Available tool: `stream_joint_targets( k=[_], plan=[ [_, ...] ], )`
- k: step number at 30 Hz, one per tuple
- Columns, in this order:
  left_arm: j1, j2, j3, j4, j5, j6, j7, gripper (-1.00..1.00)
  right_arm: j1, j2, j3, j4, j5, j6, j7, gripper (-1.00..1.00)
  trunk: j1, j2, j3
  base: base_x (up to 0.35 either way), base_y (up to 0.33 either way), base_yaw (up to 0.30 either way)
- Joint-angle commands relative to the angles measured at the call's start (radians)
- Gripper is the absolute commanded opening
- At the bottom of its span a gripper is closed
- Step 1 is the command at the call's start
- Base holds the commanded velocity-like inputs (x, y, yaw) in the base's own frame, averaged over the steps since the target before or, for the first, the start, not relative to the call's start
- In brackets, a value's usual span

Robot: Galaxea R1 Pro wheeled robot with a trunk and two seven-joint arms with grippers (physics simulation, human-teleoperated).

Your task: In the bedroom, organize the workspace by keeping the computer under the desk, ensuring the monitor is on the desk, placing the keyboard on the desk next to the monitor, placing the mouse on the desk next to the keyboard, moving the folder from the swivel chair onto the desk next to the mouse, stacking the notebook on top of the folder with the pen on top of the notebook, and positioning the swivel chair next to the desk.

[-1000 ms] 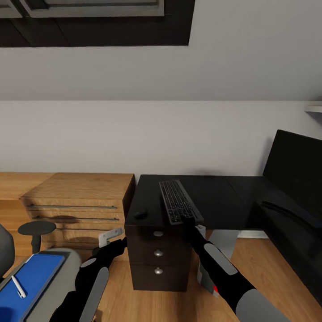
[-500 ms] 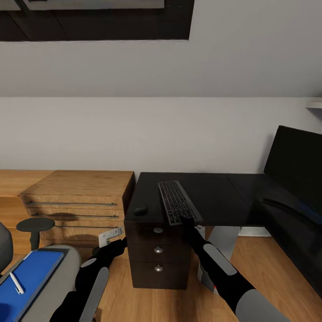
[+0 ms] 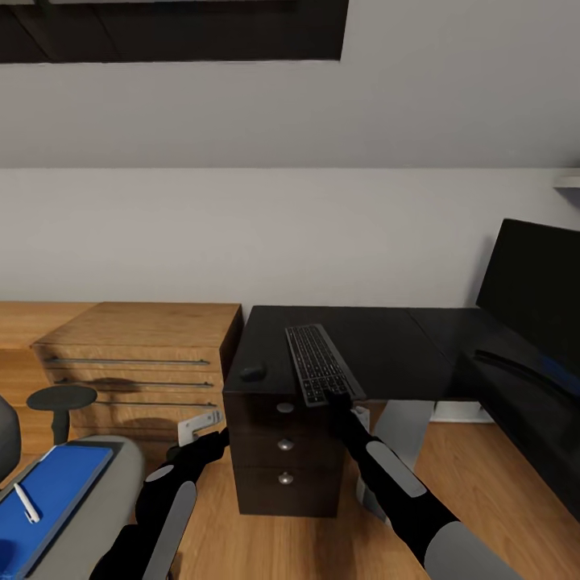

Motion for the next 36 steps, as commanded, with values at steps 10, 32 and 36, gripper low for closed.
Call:
stream_joint_targets(
  k=[10,32,36],
  plan=[
    [-0.001,0.0,-0.001,-0.001,0.01,0.003,0.01,1.0,-0.001,-0.001,0.003,0.006,-0.015,-0.005,-0.033,-1.0,0.027,-0.05,-0.023,0.0,0.0,0.0],
    [-0.001,0.003,0.0,0.017,0.009,0.0,0.008,1.0,-0.001,-0.001,0.004,0.006,-0.016,-0.006,-0.035,-1.0,0.027,-0.05,-0.023,0.013,0.113,0.0],
    [-0.001,0.003,0.0,0.017,0.009,0.0,0.009,1.0,-0.001,-0.001,0.003,0.006,-0.017,-0.007,-0.037,1.0,0.027,-0.05,-0.023,0.0,0.002,0.0]
  ],
)
